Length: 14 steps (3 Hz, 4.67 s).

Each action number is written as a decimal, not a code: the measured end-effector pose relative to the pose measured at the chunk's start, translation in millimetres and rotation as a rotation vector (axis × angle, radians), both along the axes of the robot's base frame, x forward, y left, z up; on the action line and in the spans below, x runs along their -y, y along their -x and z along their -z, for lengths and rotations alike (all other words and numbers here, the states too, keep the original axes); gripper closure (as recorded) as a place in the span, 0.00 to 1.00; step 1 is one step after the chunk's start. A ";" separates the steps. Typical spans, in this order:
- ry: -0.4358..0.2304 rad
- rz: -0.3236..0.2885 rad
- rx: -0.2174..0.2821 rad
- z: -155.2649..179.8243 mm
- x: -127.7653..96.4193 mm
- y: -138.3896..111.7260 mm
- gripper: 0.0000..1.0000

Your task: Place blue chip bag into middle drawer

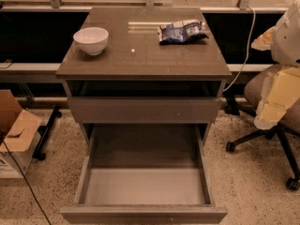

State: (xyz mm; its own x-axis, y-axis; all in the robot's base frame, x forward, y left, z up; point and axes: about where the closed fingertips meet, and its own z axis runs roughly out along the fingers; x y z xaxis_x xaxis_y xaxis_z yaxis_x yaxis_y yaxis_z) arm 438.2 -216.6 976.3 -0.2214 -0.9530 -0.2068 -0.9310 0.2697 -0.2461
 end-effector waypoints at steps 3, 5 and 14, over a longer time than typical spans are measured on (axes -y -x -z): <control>-0.239 0.115 0.116 10.2 -25.4 -57.7 0.00; -0.418 0.154 0.135 33.7 -46.5 -158.0 0.00; -0.809 0.569 0.314 126.9 -7.6 -451.7 0.00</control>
Offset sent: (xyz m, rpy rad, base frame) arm 0.0449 0.0207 -0.0101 0.2156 -0.1220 -0.1479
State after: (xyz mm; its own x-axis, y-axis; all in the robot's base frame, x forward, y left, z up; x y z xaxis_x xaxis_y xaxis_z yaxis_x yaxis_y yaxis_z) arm 889.9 -209.0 849.4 -0.4210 -0.2750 -0.8644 -0.5393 0.8421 -0.0053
